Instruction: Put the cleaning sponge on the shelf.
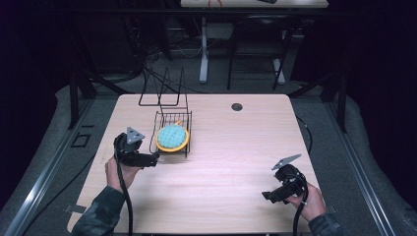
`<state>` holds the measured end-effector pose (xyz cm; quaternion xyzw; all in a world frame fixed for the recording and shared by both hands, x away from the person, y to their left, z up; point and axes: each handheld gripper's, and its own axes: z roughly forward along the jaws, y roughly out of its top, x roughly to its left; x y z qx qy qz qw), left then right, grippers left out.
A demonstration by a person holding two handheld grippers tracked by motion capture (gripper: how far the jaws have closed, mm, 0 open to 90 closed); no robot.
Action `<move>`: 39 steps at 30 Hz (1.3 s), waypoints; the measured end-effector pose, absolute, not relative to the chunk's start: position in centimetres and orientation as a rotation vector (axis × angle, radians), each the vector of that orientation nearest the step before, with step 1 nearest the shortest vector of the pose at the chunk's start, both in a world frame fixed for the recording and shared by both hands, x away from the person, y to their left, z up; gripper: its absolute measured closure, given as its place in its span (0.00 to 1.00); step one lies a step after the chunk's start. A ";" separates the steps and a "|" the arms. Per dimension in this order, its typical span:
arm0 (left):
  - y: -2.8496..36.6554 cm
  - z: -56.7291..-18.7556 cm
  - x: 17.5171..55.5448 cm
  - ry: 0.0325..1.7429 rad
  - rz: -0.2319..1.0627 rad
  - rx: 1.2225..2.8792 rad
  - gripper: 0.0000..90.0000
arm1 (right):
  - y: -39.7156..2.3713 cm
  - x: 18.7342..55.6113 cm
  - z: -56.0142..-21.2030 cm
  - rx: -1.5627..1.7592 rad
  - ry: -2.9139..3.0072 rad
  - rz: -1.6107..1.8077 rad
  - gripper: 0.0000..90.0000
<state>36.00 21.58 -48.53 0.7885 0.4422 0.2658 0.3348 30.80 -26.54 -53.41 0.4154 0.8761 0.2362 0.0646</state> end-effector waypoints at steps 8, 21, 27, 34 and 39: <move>23.6 -48.8 34.5 1.199 0.685 2.048 0.00 | -26.6 30.7 -53.2 1.259 2.629 0.724 0.04; 26.3 -49.6 32.4 1.277 0.668 2.038 0.00 | -26.8 30.7 -53.2 1.259 2.604 0.725 0.04; 27.9 -50.1 31.3 1.319 0.639 2.038 0.00 | -26.8 30.6 -53.2 1.266 2.598 0.719 0.04; 29.2 -50.8 30.7 1.361 0.616 2.030 0.00 | -26.8 30.7 -53.2 1.261 2.604 0.708 0.04; 29.4 -51.2 31.2 1.371 0.601 2.054 0.00 | -26.9 30.7 -53.2 1.270 2.599 0.712 0.04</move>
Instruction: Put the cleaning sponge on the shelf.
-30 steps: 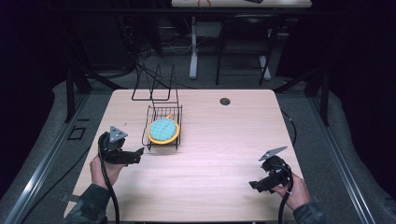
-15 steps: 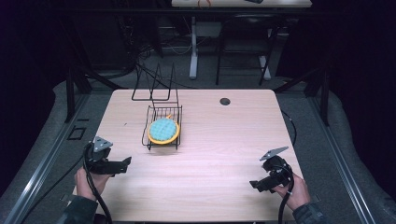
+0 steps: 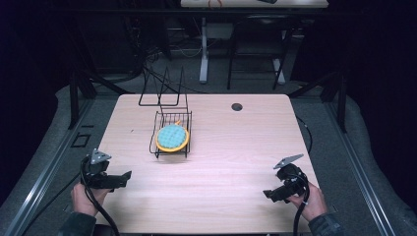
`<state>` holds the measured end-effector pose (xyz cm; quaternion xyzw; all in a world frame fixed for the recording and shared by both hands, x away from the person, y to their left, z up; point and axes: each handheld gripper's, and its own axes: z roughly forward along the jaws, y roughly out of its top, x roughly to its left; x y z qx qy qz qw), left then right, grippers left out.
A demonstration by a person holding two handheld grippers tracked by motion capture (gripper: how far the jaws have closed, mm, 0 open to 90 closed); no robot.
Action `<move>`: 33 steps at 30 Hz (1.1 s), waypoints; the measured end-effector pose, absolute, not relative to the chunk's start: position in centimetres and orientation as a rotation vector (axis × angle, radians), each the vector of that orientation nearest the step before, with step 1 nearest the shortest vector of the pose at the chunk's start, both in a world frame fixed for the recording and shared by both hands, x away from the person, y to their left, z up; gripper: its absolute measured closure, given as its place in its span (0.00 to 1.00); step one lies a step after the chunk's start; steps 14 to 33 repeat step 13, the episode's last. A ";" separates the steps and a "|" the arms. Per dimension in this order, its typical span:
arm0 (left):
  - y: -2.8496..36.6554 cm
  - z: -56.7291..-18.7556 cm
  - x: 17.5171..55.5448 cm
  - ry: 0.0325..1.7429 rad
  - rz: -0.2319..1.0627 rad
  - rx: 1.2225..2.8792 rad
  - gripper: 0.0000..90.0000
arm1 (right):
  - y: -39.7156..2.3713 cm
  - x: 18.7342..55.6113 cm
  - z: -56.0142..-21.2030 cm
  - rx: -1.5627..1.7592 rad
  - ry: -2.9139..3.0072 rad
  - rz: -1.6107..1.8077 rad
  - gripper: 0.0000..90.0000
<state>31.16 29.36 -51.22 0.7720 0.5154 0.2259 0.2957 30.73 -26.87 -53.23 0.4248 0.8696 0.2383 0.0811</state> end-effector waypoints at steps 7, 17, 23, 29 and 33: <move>29.3 -51.6 31.5 1.374 0.572 2.070 0.00 | -27.0 30.8 -53.2 1.265 2.604 0.706 0.05; 29.3 -51.7 31.7 1.350 0.554 2.076 0.00 | -26.9 30.7 -53.2 1.267 2.599 0.710 0.06; 29.3 -51.7 31.7 1.350 0.554 2.076 0.00 | -26.9 30.7 -53.2 1.267 2.599 0.710 0.06; 29.3 -51.7 31.7 1.350 0.554 2.076 0.00 | -26.9 30.7 -53.2 1.267 2.599 0.710 0.06; 29.3 -51.7 31.7 1.350 0.554 2.076 0.00 | -26.9 30.7 -53.2 1.267 2.599 0.710 0.06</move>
